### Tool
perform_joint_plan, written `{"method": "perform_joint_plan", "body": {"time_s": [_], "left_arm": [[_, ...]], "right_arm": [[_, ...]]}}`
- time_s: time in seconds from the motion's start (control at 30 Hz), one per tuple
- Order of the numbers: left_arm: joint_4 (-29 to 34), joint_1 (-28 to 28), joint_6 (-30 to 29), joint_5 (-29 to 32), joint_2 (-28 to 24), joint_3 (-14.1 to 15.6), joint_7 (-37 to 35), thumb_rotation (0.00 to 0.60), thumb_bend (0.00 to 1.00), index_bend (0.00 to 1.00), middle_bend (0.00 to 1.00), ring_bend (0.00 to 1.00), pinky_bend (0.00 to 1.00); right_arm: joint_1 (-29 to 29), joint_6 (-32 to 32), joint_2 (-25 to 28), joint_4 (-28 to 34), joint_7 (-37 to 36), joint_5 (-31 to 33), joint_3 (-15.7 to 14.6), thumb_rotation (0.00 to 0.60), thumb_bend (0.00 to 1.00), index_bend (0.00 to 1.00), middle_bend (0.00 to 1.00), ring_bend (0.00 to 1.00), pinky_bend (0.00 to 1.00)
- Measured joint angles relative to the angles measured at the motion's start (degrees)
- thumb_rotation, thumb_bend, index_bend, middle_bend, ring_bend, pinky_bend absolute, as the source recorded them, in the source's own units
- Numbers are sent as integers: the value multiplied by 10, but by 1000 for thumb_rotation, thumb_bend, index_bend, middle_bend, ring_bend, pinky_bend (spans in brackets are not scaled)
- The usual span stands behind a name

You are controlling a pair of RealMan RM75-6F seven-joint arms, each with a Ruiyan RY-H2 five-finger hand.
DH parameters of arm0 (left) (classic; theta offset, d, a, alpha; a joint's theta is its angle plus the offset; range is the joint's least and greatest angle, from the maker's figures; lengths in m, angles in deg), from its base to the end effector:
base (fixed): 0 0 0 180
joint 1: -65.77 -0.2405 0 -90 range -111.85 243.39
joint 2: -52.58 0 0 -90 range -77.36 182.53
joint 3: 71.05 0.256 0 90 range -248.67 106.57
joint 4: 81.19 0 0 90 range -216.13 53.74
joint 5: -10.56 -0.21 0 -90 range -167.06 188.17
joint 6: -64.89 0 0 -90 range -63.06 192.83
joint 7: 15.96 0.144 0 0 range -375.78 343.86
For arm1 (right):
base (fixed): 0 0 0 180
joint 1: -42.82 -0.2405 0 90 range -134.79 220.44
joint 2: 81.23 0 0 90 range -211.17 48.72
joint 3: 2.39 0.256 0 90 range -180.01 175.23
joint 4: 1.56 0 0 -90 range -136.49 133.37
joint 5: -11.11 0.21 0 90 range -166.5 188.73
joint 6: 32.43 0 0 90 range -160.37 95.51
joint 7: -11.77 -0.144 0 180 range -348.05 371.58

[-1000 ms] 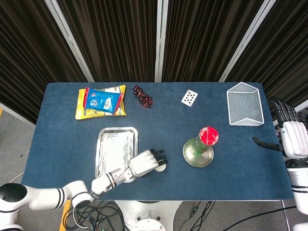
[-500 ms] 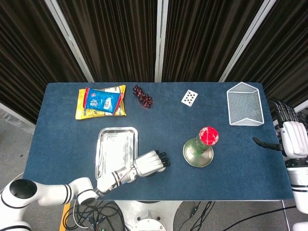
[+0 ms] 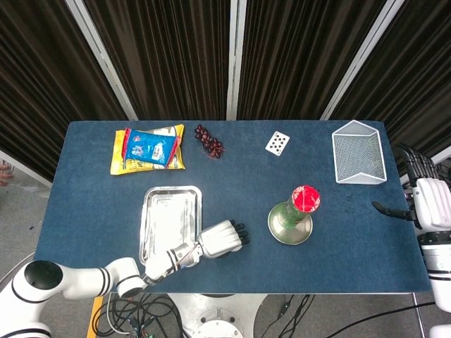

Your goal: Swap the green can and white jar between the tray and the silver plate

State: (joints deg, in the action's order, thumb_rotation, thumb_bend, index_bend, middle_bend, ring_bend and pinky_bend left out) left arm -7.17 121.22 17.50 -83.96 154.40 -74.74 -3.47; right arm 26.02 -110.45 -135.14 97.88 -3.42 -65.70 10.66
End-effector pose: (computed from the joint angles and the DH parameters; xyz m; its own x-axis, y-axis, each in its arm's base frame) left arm -0.0483 0.2898 -0.1120 0.6712 0.0847 0.7364 0.3780 -0.8937 -0.2417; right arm -0.2532 -0.2731 0.2214 0.1329 0.1105 0.9850 -0.9828 -0.1142 0.1454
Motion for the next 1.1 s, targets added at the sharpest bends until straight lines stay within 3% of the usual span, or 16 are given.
{"method": "perform_joint_plan", "body": {"time_s": [0.23,0.8,1.1], "left_arm": [[-1,5,3,6,-2,5,3,600,235,356,334,284,525],[7,9,-11,13,-6,9,6,600,368,471,430,386,623],[67,-9,-41,25,-70,0,41,600,368,474,435,387,623]], "right_arm": [[0,5,-4,-3,-1,1,2,600,14,0,37,0,53],[1,7,-5,-1,1,-1,7,600,21,0,37,0,53],[2,6,-1,5,4,-3,10,600,22,0,37,0,53]]}}
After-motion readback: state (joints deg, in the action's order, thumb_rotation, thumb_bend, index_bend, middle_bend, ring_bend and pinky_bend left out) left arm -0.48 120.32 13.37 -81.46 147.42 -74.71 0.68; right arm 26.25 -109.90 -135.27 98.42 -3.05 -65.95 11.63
